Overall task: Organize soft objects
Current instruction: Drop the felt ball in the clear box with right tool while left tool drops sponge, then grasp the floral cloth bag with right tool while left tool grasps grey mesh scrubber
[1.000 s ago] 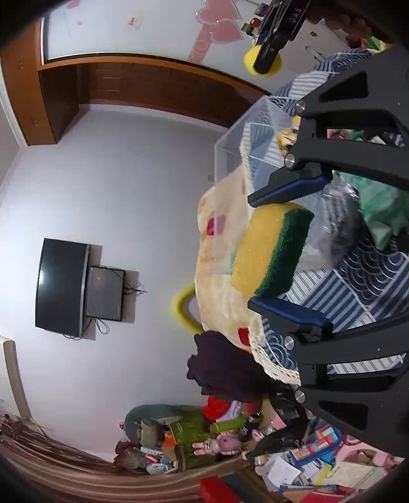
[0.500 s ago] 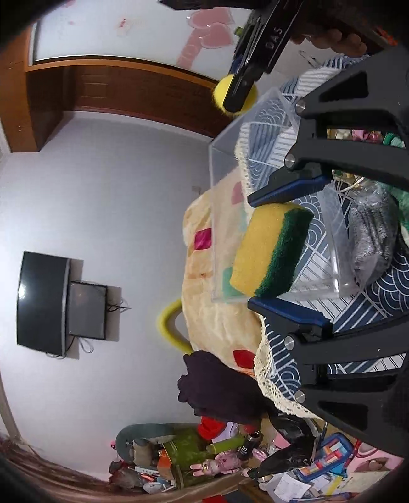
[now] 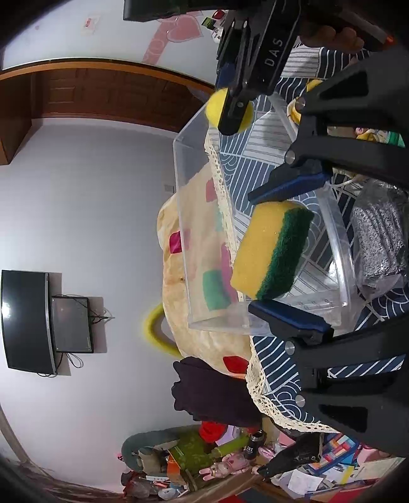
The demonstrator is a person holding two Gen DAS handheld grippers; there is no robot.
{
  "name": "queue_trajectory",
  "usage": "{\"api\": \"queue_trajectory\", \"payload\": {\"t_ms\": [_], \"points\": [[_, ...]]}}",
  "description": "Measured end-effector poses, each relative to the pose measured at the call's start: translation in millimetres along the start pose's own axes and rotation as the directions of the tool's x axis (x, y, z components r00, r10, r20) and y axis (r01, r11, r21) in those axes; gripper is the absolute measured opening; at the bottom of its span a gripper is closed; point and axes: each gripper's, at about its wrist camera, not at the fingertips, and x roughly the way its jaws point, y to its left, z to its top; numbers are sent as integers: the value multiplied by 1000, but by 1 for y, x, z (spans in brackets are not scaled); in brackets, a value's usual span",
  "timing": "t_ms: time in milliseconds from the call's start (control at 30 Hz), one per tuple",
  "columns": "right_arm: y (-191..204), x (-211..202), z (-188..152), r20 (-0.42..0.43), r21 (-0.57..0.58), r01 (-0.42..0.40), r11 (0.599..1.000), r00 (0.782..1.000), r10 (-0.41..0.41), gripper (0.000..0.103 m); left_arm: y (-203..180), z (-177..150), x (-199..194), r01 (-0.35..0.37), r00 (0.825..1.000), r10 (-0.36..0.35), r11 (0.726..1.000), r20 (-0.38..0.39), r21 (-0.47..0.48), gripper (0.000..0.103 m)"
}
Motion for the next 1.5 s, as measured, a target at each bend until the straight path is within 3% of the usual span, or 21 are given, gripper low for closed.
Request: {"api": "queue_trajectory", "payload": {"t_ms": [133,367,500,700,967,1167,1300,1433,1500], "points": [[1,-5,3,26,3,2,1000,1000,-2,67,-2,1,-3,13,1000,-13,1000,-2,6,68],[5,-24,9,80,-7,14,1000,997,-13,69,-2,5,-22,21,999,-22,1000,36,4,82],[5,-40,9,111,-8,-13,1000,994,14,69,0,6,-41,4,997,-4,1000,80,-3,101],[9,-54,0,135,-18,-37,999,990,39,69,3,-6,-55,-16,997,16,1000,78,9,103],[21,-49,-21,79,-43,-113,993,990,116,69,14,-39,-40,-15,999,15,1000,-36,-11,103],[35,-35,-35,18,-94,-130,987,991,132,57,24,-59,-21,2,994,-10,998,-112,-66,103],[37,-20,-42,-42,-92,-153,984,988,150,41,22,-66,-14,13,992,-21,998,-123,-67,102],[36,-13,-47,-73,-82,-165,983,985,159,23,22,-68,-7,54,988,-64,996,-143,-73,80],[36,-14,-49,-74,-78,-177,981,982,171,20,21,-70,-5,76,985,-87,994,-149,-77,72]]}}
